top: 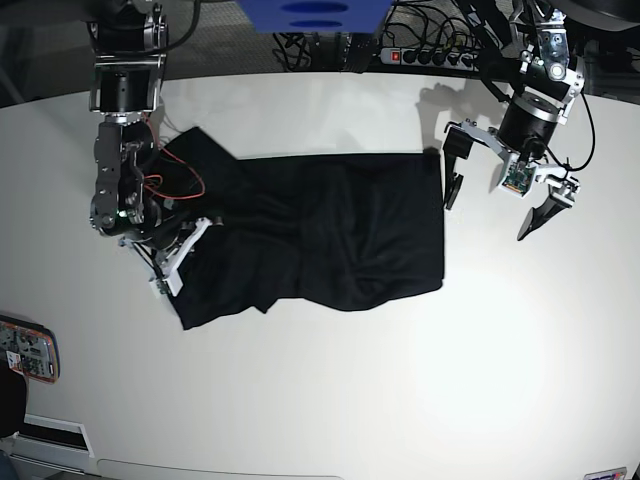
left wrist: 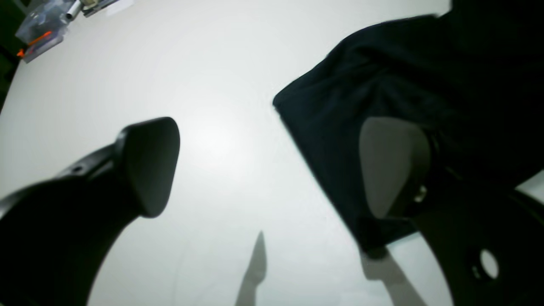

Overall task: Fold the T-shirt properly
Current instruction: 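Fold the held end over the bundle with the right gripper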

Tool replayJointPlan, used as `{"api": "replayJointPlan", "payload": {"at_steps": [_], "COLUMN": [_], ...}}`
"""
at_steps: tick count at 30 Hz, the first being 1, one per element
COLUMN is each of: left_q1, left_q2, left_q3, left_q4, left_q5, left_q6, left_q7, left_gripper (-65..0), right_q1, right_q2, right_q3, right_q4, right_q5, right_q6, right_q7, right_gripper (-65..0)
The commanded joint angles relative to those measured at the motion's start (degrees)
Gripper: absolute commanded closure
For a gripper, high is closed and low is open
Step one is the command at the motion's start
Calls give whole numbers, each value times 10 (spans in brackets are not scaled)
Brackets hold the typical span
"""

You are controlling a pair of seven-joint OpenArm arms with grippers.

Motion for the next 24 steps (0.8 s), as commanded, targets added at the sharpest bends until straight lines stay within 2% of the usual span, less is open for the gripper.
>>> {"api": "replayJointPlan", "payload": {"at_steps": [1,9,15,19,24], "left_q1": [0,-2,-2,-1,-1], "left_q2": [-4,-4,-4,-4,-4], "left_q3": [-3,-3,-3,-3,-3], "left_q4": [8,8,8,8,8], "left_q5": [-9,-9,-9,-9,-9], "left_q6": [3,3,3,3,3], "left_q7": [-17,-17,-16,-16,-16], "left_gripper": [-650,-650,-650,-650,-650], "right_q1": [-1,0,15,18,19], "right_q2": [9,5,-47,-64,-83], "right_q3": [6,16,13,-29,-81], "right_q4": [-2,48,118,157,208], "right_q5": [-54,-189,-320,-379,-409], "right_q6": [-12,-12,-12,-12,-12], "right_q7": [-34,-34,-59,-67,-120], "right_gripper": [0,0,0,0,0]}}
